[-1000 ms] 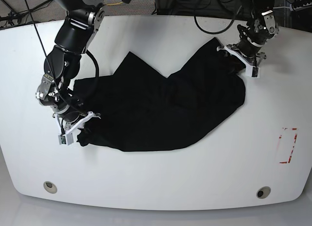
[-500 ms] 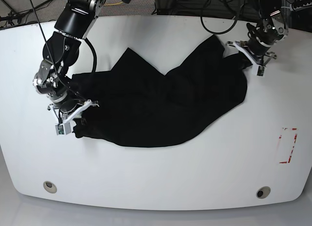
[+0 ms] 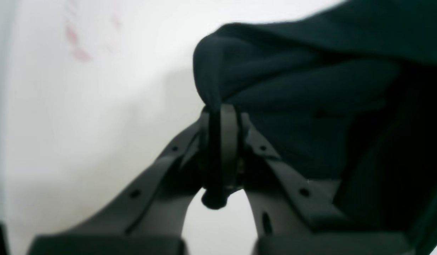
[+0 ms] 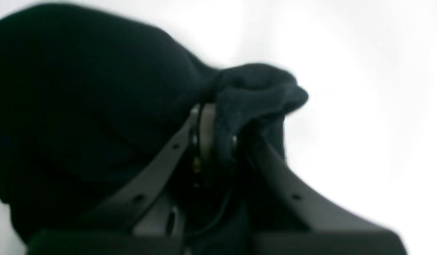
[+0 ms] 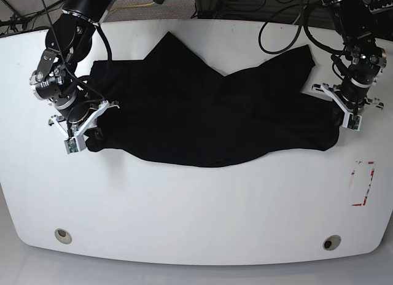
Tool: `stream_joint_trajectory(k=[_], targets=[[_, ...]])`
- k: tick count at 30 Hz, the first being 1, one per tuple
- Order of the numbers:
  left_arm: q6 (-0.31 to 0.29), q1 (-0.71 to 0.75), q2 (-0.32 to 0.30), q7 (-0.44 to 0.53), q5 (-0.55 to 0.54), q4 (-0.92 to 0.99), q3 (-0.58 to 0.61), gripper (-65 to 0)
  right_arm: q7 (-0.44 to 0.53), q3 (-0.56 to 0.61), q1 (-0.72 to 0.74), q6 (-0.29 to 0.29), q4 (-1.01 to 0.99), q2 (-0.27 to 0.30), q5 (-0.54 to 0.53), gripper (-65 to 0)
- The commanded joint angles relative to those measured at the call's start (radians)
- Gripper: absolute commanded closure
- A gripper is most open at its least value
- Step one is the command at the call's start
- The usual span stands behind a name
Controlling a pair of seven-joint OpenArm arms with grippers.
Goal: Fold the T-shirt properly
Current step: 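Lift the shirt with both grippers and swing it to flatten it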
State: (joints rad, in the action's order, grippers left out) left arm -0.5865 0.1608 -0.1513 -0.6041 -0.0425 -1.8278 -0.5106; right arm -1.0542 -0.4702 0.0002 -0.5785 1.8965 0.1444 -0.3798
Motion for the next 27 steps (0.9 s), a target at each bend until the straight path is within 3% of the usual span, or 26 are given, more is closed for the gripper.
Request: stream_joint_trajectory(k=[1,5,16,21,27], targets=[[0.006,-0.046,-0.015,0.025,0.034,-0.053,-0.006,0.0,0.030,-0.005,0.034,-0.001,0.022,0.031,-0.015,0.0],[0.004,-0.112,-0.037,0.025,0.099,-0.071,-0.001,0.0,0.030,-0.005,0.085,-0.001,0.018,0.034,-0.008,0.0],[0.004,-0.326,-0.041,0.016,0.232,-0.095,0.048,0.0,0.028,0.004,0.284,-0.004,-0.137,0.120,-0.011,0.0],[0.004,-0.471,-0.038,-0.092,0.255,-0.095,0.092,0.0,0.027,0.015,0.435,-0.041,-0.282,0.165,-0.011,0.0],[0.009,-0.640,-0.041,-0.173,0.255,-0.092,0.142,0.0,0.027,0.133,0.656,-0.042,-0.441,0.222,-0.009,0.0]])
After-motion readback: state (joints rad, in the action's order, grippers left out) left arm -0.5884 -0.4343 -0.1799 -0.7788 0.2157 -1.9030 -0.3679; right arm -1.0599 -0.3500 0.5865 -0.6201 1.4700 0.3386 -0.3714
